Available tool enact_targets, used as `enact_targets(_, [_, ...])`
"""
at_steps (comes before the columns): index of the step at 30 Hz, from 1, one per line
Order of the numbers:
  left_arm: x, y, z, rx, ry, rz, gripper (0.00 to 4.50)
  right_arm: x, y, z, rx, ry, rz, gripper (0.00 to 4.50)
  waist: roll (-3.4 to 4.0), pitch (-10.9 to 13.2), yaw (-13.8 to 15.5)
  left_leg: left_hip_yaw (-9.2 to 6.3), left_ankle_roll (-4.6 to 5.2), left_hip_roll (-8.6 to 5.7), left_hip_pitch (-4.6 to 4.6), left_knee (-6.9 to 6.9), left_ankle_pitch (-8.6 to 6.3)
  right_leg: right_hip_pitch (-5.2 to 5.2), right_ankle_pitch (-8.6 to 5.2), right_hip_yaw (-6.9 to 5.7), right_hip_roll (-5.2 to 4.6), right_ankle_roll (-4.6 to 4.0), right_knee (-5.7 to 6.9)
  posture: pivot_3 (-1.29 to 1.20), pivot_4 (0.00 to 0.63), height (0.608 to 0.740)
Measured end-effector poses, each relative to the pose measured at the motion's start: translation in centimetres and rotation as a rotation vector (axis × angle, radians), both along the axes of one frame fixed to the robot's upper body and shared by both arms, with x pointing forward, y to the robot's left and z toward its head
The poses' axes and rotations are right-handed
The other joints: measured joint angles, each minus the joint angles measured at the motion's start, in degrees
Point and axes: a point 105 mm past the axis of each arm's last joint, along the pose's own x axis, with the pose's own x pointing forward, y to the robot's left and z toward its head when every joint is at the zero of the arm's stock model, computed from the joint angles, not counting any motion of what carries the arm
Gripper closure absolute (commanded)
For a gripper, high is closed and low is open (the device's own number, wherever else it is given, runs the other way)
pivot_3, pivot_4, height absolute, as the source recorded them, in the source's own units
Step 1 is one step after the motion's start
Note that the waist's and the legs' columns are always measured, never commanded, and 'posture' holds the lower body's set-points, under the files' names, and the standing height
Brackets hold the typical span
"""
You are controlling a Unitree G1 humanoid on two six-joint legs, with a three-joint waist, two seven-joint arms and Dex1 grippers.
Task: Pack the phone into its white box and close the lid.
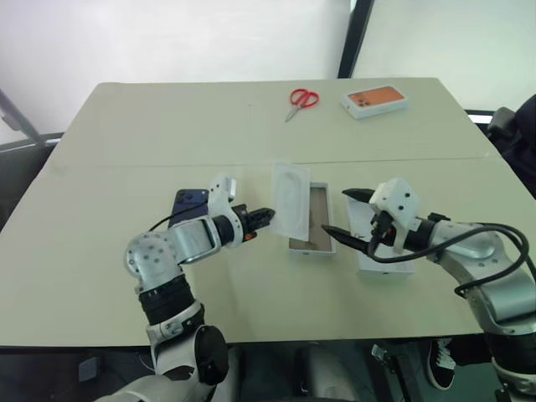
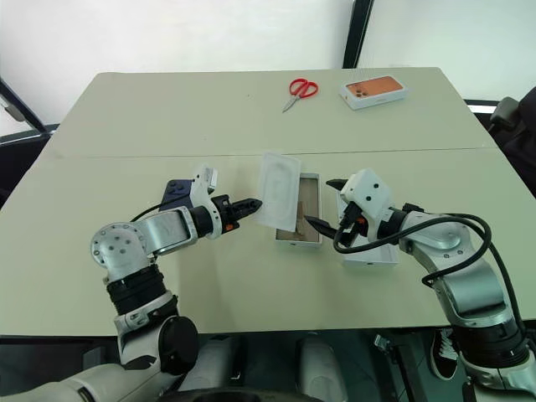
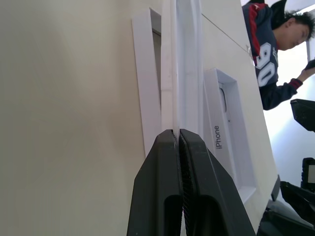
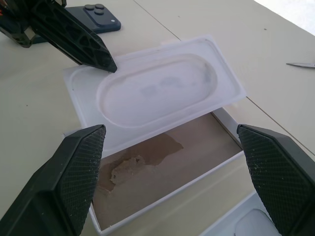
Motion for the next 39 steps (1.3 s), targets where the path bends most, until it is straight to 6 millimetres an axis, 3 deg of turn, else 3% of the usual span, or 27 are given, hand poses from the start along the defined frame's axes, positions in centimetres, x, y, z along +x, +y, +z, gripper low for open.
enact_targets(14, [-0.1, -1.2, -0.8, -0.076, 0.09, -0.064, 4.45, -0.1, 0.1, -0.3, 0.01, 0.005, -0.002, 0.0, -0.01, 0.0, 0.0, 0.0, -0.1, -0.07, 0.0, 0.0, 0.06, 0.0, 0.0, 0.0, 0.0, 0.0, 0.0, 0.0, 0.15, 0.74])
enact_targets(17, [-0.1, -1.7, -0.6, -0.091, 0.094, -0.085, 3.55, -0.1, 0.1, -0.3, 0.013, 0.005, -0.002, 0.0, -0.01, 0.0, 0.0, 0.01, -0.13, -0.07, 0.0, 0.0, 0.07, 0.0, 0.0, 0.0, 0.0, 0.0, 0.0, 0.0, 0.15, 0.74])
enact_targets(24, [-0.2, -2.6, -0.1, -0.14, 0.089, -0.125, 0.04, -0.1, 0.2, -0.4, 0.016, 0.006, -0.002, 0.0, -0.01, 0.0, 0.0, 0.0, -0.27, -0.06, 0.0, -0.02, 0.15, -0.02, 0.0, 0.0, 0.0, 0.0, 0.0, 0.0, 0.15, 0.74])
enact_targets(28, [-0.5, -2.7, 0.9, -0.188, 0.058, -0.152, 0.04, 0.0, 0.3, -0.5, 0.012, 0.012, -0.001, 0.0, -0.02, 0.0, -0.1, 0.0, -0.27, -0.06, 0.0, -0.02, 0.16, -0.02, 0.0, 0.0, 0.0, 0.0, 0.01, 0.0, 0.15, 0.74])
enact_targets(32, [-0.4, -0.8, 2.4, -0.156, -0.05, -0.124, 0.04, 0.3, 0.7, -1.0, -0.019, 0.037, -0.011, 0.0, -0.02, 0.0, -0.3, 0.01, -0.36, -0.05, 0.01, -0.07, 0.21, -0.09, 0.0, 0.02, 0.06, -0.01, 0.06, 0.0, 0.15, 0.74])
enact_targets(39, [-0.2, 5.3, 2.3, 0.194, -0.321, 0.023, 0.0, 1.9, 1.1, -1.9, -0.09, 0.08, -0.057, 3.39, -0.01, 0.0, -0.2, 0.03, -0.49, 0.0, -0.01, -0.2, 0.28, -0.21, 0.01, 0.06, 0.05, -0.05, 0.08, 0.0, 0.15, 0.74])
